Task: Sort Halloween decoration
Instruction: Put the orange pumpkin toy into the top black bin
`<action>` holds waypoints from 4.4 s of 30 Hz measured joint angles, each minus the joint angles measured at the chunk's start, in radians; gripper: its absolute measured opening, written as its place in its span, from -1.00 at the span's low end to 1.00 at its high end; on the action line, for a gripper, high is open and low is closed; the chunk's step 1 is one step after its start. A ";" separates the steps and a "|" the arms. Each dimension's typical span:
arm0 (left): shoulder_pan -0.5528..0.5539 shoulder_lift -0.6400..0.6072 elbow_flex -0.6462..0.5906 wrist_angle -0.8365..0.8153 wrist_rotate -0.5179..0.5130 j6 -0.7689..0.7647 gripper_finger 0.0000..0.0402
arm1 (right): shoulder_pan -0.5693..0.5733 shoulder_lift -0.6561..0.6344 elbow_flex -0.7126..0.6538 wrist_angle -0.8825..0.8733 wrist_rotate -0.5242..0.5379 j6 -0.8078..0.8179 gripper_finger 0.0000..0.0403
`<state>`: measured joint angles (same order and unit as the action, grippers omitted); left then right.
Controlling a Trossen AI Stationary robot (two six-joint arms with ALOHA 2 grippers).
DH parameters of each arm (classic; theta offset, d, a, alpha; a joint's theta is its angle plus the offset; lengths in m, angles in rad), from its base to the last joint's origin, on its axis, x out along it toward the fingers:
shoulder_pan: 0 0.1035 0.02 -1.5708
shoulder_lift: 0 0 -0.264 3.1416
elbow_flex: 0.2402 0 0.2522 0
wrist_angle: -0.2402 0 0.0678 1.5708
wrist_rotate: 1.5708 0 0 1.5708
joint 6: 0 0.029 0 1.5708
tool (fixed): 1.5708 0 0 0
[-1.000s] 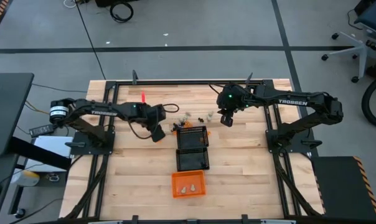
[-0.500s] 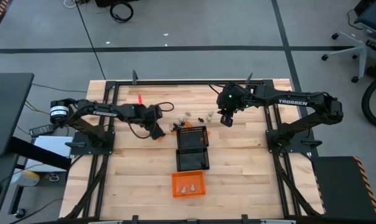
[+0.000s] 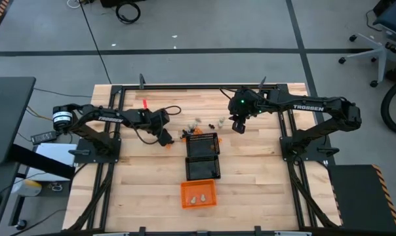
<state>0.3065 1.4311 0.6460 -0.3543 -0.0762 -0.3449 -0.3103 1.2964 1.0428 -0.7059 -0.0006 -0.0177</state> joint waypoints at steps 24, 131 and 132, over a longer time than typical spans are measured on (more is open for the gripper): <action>-0.016 0.070 0.005 -0.015 0.026 -0.025 -0.25 | 0.000 0.000 0.000 0.040 0.000 0.000 -0.42; -0.404 0.338 0.327 0.344 -0.176 -0.516 -0.39 | 0.041 0.001 0.000 0.016 -0.122 -0.067 -0.42; -0.404 0.338 0.326 0.344 -0.176 -0.516 -0.35 | 0.041 0.001 0.000 0.017 -0.122 -0.067 -0.42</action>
<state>-0.0971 1.7687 0.9722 -0.0105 -0.2520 -0.8612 -0.2695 1.2976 1.0424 -0.6888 -0.1229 -0.0850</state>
